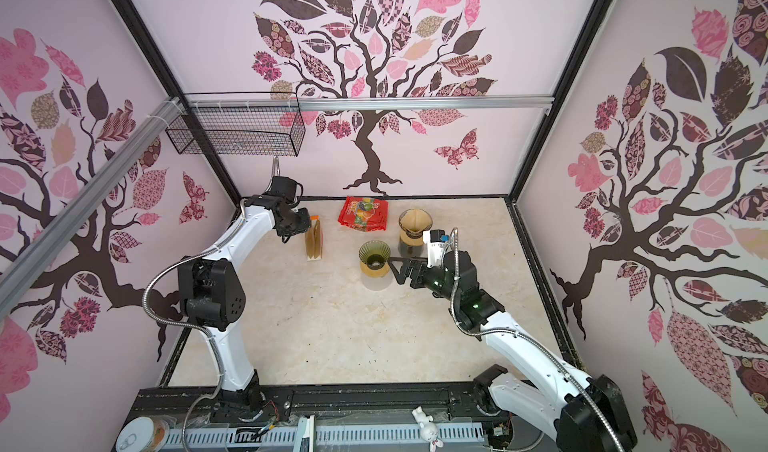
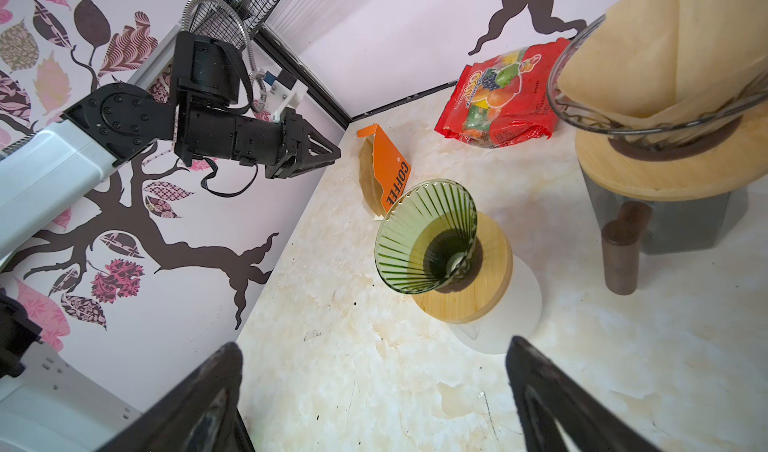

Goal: Place the coffee filter in the dripper
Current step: 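Lower the left gripper into the box and pinch the front brown filter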

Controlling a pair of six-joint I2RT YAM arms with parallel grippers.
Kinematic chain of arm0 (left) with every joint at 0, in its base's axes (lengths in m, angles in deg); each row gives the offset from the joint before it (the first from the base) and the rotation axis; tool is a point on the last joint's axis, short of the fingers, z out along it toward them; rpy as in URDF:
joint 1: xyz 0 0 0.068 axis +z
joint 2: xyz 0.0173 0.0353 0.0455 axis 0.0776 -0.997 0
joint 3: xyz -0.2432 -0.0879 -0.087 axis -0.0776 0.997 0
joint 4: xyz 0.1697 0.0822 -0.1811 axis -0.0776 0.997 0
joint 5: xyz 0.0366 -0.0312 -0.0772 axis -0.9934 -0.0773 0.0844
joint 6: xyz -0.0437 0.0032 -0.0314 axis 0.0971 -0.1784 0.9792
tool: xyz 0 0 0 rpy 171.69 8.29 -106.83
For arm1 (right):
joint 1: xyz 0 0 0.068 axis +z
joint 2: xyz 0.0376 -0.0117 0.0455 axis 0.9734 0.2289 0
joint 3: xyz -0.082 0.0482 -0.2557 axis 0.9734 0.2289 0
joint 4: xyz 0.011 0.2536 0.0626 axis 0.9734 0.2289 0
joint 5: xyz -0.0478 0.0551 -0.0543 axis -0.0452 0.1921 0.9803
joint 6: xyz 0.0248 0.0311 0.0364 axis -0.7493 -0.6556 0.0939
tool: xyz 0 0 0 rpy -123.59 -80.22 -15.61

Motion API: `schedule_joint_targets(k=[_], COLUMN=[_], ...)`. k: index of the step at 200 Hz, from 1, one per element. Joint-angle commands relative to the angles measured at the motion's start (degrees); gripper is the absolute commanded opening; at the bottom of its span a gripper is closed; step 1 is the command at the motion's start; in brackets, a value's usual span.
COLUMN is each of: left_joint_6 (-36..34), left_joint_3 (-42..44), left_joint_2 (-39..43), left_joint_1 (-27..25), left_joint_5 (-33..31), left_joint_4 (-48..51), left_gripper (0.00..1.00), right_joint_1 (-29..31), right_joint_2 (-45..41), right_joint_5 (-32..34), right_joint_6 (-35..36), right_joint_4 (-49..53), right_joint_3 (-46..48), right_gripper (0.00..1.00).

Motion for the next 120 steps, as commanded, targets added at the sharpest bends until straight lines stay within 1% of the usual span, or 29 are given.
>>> schedule_joint_targets(k=[1,20,33,38,64,120], left_joint_6=[-2.59,-3.04,-3.21,-3.28,-3.89,-5.41], left_joint_3=[-6.57,-8.55,-8.57,-10.62,-12.41,-17.20], left_joint_2=[-1.69,-3.78,-4.79,-5.11,-6.87,-10.90], left_joint_1=[-0.20,-0.29,-0.40,-0.50,-0.79,-1.32], left_joint_5=[-0.63,-1.02,-1.32,-1.55,-2.54,-6.15], left_joint_4=[1.89,2.76,3.08,3.15,3.97,6.97], left_gripper=[0.20,0.18,0.18,0.18,0.18,0.18], right_joint_1=[0.24,0.27,0.28,0.27,0.27,0.26], right_joint_2=[1.02,1.44,1.19,1.09,1.22,1.13], right_joint_5=[-0.51,-0.66,-0.23,-0.17,-0.10,1.04], right_joint_6=[0.14,0.07,0.01,-0.04,0.03,0.07], right_joint_4=[-1.99,-1.99,-1.99,-2.15,-2.08,-1.39], right_joint_3=[0.26,0.13,0.35,0.39,0.39,0.38], right_gripper=[1.00,1.00,1.00,1.00,1.00,1.00])
